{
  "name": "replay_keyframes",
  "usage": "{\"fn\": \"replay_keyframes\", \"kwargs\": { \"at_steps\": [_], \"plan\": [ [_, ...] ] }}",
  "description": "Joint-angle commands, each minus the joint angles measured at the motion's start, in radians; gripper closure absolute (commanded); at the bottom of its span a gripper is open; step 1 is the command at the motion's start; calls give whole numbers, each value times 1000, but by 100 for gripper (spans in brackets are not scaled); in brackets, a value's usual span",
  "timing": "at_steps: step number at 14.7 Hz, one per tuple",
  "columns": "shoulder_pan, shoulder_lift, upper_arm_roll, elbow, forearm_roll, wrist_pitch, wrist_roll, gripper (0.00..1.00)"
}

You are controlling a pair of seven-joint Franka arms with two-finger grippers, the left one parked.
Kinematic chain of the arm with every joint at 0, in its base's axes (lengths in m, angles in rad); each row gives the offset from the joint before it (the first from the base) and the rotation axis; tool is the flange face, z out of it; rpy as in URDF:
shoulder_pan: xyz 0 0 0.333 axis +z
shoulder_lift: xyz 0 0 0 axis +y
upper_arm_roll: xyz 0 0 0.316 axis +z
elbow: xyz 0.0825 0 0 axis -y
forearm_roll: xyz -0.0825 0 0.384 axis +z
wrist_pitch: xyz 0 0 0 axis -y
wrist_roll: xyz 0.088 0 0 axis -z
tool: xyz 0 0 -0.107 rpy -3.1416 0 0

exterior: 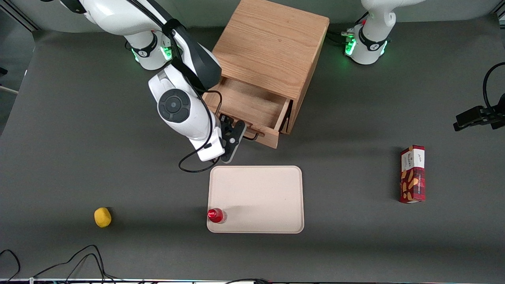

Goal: Open upper drawer
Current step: 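Pull the handle with the right gripper, sliding the upper drawer outward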

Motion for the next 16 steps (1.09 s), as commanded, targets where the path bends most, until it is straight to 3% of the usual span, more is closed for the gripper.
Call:
{"fn": "replay_keyframes", "kwargs": {
  "at_steps": [1, 16],
  "plan": [
    [-1, 37, -30, 61, 28, 0, -45, 0],
    [-21, 91, -90, 121, 28, 88, -62, 0]
  ]
}}
